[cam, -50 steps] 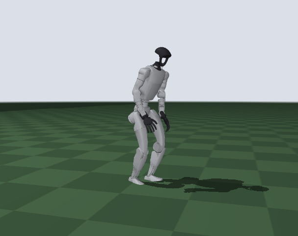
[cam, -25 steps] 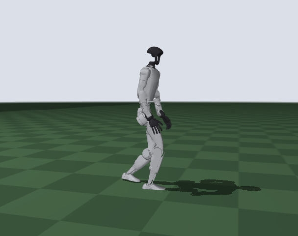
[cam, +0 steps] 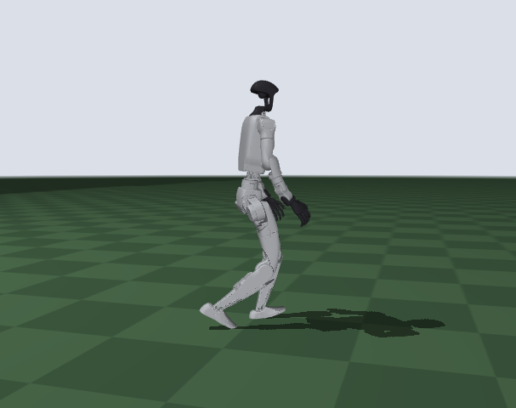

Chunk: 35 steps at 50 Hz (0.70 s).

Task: Walk

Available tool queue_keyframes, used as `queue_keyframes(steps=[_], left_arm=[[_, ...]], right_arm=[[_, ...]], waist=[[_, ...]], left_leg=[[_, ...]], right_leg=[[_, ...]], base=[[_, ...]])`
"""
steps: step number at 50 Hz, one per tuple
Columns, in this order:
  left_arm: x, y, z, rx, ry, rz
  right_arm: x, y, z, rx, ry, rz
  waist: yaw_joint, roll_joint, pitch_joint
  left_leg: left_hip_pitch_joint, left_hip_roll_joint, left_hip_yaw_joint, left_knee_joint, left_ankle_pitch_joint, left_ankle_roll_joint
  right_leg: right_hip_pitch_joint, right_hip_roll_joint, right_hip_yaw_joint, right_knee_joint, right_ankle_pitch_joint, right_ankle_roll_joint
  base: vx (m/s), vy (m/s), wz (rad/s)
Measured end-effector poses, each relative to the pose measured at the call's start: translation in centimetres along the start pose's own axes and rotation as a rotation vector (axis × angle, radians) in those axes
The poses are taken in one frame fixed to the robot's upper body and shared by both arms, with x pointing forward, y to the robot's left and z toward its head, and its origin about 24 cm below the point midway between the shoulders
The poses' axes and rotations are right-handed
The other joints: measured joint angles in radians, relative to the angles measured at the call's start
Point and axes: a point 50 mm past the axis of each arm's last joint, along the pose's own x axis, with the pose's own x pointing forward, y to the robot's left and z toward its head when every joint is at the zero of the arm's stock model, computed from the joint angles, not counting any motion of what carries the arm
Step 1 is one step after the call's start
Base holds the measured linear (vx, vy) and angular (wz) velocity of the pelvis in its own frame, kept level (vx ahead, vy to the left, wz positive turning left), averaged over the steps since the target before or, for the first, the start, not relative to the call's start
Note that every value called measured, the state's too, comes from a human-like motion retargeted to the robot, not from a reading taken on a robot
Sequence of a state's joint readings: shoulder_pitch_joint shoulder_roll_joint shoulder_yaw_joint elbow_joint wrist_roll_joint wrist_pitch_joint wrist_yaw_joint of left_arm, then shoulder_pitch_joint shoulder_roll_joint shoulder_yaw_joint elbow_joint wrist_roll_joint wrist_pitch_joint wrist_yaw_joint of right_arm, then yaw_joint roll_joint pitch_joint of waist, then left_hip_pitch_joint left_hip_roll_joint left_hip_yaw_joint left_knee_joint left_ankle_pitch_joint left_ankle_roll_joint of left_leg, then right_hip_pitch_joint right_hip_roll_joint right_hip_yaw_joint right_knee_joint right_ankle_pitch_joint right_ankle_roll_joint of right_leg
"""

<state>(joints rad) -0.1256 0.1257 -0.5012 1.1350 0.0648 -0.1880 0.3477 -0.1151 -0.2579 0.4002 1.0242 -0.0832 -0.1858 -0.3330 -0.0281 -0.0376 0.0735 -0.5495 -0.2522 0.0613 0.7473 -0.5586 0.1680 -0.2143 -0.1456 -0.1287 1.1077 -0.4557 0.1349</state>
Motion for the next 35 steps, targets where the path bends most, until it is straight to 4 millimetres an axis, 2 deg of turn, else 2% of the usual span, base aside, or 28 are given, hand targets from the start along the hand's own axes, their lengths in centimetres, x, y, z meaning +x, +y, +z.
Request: queue_keyframes(steps=[3,6,9,13,15,18,20,22,23,25,27,30,35], left_arm=[[-0.1,0.3,-0.8,0.025,0.013,-0.037],[-0.2,0.5,-1.2,0.030,0.027,-0.068],[-0.1,0.5,-1.2,0.028,0.031,-0.093],[0.2,0.7,-0.5,0.044,0.006,-0.108],[0.4,0.8,-0.2,0.049,-0.008,-0.102],[0.5,1.0,0.1,0.034,-0.021,-0.084],[0.7,1.4,0.5,0.017,-0.034,-0.062],[1.1,2.1,1.7,-0.005,-0.064,-0.035],[1.3,2.3,2.2,-0.013,-0.082,-0.024],[1.8,3.1,3.9,-0.032,-0.128,0.004],[1.9,3.3,4.8,-0.048,-0.162,0.019],[1.7,3.0,4.9,-0.073,-0.176,0.019],[1.0,1.4,1.9,-0.099,-0.058,-0.042]], right_arm=[[-0.1,0.6,0.0,0.007,0.003,0.038],[-0.2,0.5,-0.2,0.014,0.011,0.038],[-0.4,0.3,-1.1,0.026,0.050,0.027],[-0.9,0.0,-2.8,0.055,0.132,0.005],[-1.5,0.2,-4.0,0.063,0.174,0.003],[-2.5,0.8,-5.5,0.058,0.224,0.008],[-3.0,0.9,-6.2,0.039,0.241,0.012],[-2.9,0.7,-6.2,0.007,0.229,0.023],[-2.8,0.6,-6.0,-0.006,0.218,0.029],[-2.0,-0.1,-5.1,-0.028,0.183,0.030],[-1.5,-0.6,-4.4,-0.035,0.154,0.022],[-0.6,-1.4,-3.1,-0.018,0.113,-0.006],[0.6,-2.7,-1.2,0.040,0.069,-0.047]], waist=[[-0.031,-0.015,-0.003],[-0.058,0.016,0.001],[-0.074,0.068,0.001],[-0.066,0.145,-0.020],[-0.066,0.156,-0.036],[-0.065,0.170,-0.062],[-0.066,0.187,-0.063],[-0.068,0.220,-0.030],[-0.064,0.231,-0.018],[-0.050,0.255,0.008],[-0.022,0.251,0.018],[0.021,0.229,0.024],[0.064,0.171,-0.002]], left_leg=[[0.101,-0.049,-0.036,-0.065,-0.014,0.018],[0.210,-0.042,-0.092,-0.124,-0.040,0.015],[0.303,0.003,-0.140,-0.159,-0.080,0.010],[0.383,0.080,-0.174,-0.163,-0.141,-0.004],[0.400,0.092,-0.175,-0.104,-0.179,-0.012],[0.401,0.141,-0.133,0.054,-0.209,-0.037],[0.381,0.210,-0.083,0.219,-0.154,-0.071],[0.316,0.319,-0.047,0.457,-0.069,-0.085],[0.275,0.374,-0.025,0.556,-0.037,-0.073],[0.179,0.464,-0.010,0.691,-0.015,-0.039],[0.099,0.487,0.014,0.715,-0.045,-0.009],[0.012,0.459,0.061,0.594,-0.101,0.004],[-0.047,0.325,0.125,0.070,-0.063,-0.060]], right_leg=[[-0.109,-0.053,0.035,0.138,0.017,-0.019],[-0.212,-0.052,0.055,0.079,-0.040,-0.058],[-0.290,0.011,0.076,-0.128,-0.045,-0.062],[-0.322,0.152,0.126,-0.509,0.051,-0.017],[-0.341,0.184,0.150,-0.542,0.066,-0.009],[-0.350,0.209,0.143,-0.431,0.061,-0.039],[-0.328,0.223,0.118,-0.359,0.029,-0.073],[-0.266,0.256,0.069,-0.347,-0.011,-0.110],[-0.236,0.267,0.050,-0.353,-0.026,-0.125],[-0.150,0.294,0.014,-0.433,-0.025,-0.147],[-0.069,0.296,0.003,-0.498,-0.031,-0.151],[0.047,0.280,-0.005,-0.579,-0.045,-0.140],[0.193,0.230,-0.026,-0.710,-0.073,-0.105]], base=[[0.63,-0.04,0.98],[0.69,-0.08,0.74],[0.71,-0.12,0.54],[0.68,-0.15,0.30],[0.61,-0.17,0.48],[0.60,-0.18,0.72],[0.60,-0.17,0.91],[0.56,-0.18,0.97],[0.54,-0.18,0.95],[0.55,-0.18,0.86],[0.57,-0.14,0.65],[0.60,-0.07,0.52],[0.62,0.01,0.55]])
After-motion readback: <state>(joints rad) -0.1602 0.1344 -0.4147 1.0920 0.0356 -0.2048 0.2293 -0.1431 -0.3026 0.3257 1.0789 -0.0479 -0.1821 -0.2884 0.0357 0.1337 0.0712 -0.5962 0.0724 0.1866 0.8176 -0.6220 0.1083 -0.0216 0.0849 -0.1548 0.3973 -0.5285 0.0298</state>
